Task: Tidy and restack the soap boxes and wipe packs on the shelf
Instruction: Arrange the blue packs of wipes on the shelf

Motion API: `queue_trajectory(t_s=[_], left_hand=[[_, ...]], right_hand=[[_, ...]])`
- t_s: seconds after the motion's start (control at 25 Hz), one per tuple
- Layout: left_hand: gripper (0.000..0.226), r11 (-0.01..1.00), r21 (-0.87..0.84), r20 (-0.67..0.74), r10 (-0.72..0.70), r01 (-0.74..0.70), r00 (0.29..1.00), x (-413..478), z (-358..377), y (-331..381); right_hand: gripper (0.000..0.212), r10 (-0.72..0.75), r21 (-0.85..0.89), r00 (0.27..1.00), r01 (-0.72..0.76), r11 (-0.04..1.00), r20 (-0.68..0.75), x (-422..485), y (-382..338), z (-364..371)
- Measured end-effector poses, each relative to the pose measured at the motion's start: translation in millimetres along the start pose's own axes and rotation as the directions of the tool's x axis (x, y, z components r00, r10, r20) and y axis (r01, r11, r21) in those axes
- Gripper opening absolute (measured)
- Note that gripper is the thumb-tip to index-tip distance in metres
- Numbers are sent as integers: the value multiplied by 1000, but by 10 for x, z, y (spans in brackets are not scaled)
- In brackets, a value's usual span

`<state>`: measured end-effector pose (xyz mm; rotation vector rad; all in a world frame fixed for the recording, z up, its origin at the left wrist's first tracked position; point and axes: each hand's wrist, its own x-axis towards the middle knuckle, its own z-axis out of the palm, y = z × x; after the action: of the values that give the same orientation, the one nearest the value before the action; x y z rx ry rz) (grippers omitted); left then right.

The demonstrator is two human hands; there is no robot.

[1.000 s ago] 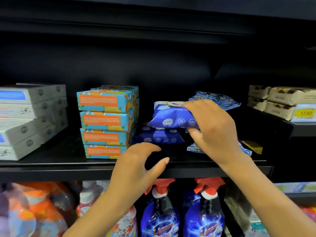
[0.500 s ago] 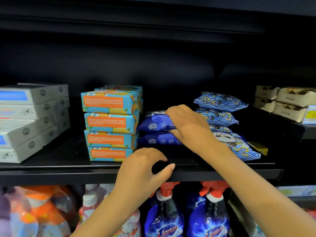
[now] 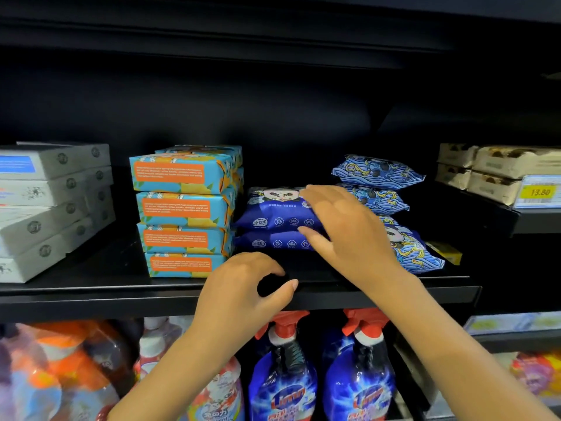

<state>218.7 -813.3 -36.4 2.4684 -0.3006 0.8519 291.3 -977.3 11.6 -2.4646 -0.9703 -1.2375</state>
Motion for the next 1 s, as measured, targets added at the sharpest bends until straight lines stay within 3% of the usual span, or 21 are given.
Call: queue_trajectory(t_s=[0.12,0.24,0.36,0.44,0.6,0.8,1.0], left_hand=[[23,1000,-3,-1,-12,12,1000,-1,7,21],[22,1000,9,-13,-25,25,1000,-7,14,45],[21,999,13,-13,-30,30,999,-13,10,49],[20,999,16,-16,-29,30,999,-18,4,61],[22,998,-24,-16,-50,50,999,-4,-7,70],[37,927,-360,-50,-131,105,990,60,-41,208],[39,817,-532,196,-137,222,971,173,-95,490]], right_hand=[[47,98,-45,994,-100,994,-52,-368,301,-219],[63,254,-83,959,-244,966,127,-664,508,-370],[81,238,0,949,-243,970,205,-803,522,-415],[81,190,29,962,-199,980,197,-872,513,-462],[61,71,30,995,-73,997,67,-1010,508,-487],[42,-102,-53,987,96,994,-127,-1052,420,-464],[24,-188,-89,896,166,982,-401,-931,143,-424]])
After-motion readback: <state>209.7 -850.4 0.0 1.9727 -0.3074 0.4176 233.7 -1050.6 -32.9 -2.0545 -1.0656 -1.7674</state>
